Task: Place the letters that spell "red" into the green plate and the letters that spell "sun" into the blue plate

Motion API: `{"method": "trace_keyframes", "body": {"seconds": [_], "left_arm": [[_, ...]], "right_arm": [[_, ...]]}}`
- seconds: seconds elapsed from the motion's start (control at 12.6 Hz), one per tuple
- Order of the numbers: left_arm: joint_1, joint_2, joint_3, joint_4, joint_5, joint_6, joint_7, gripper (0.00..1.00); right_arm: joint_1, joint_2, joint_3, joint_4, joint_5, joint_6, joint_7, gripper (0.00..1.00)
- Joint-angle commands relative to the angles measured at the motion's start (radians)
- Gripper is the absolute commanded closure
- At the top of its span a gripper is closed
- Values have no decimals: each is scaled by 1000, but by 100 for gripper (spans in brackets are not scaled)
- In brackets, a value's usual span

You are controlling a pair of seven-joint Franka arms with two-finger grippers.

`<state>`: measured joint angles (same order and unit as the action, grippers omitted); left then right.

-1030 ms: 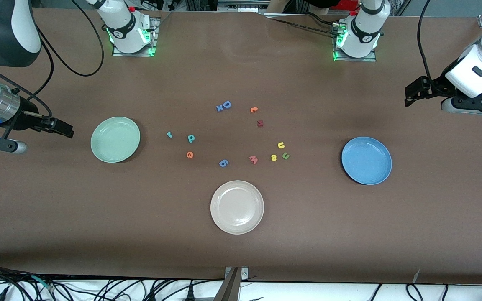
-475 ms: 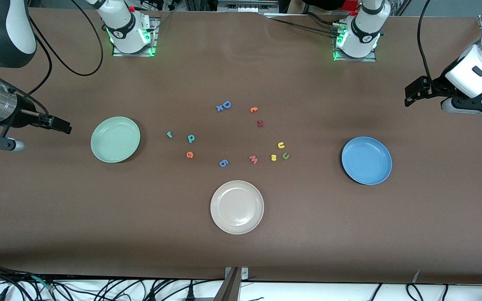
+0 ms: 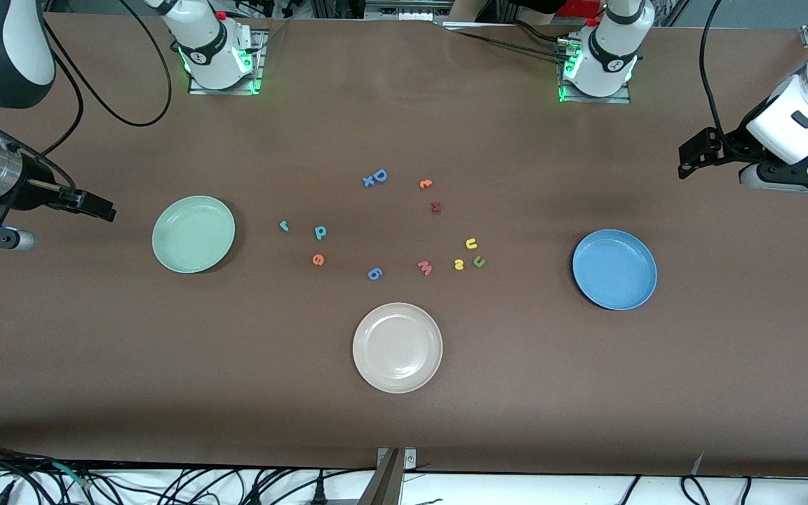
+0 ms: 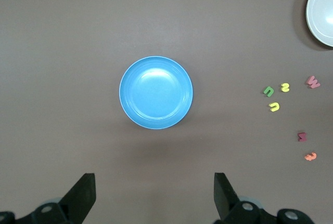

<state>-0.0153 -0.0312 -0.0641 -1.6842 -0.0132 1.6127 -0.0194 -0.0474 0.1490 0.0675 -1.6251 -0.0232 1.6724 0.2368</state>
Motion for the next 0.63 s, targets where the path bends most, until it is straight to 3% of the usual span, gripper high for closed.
{"method": "trace_keyframes", "body": {"seconds": [0.0,0.55], "left_arm": [[-3,-7,3,11,-13,-16,0,0],[-3,-9,4,11,-13,-16,0,0]], "right_arm": [[11,-25,-8,-7,12,-20,-14,0],[9,-25,-12,-27,11,-10,-33,0]]}}
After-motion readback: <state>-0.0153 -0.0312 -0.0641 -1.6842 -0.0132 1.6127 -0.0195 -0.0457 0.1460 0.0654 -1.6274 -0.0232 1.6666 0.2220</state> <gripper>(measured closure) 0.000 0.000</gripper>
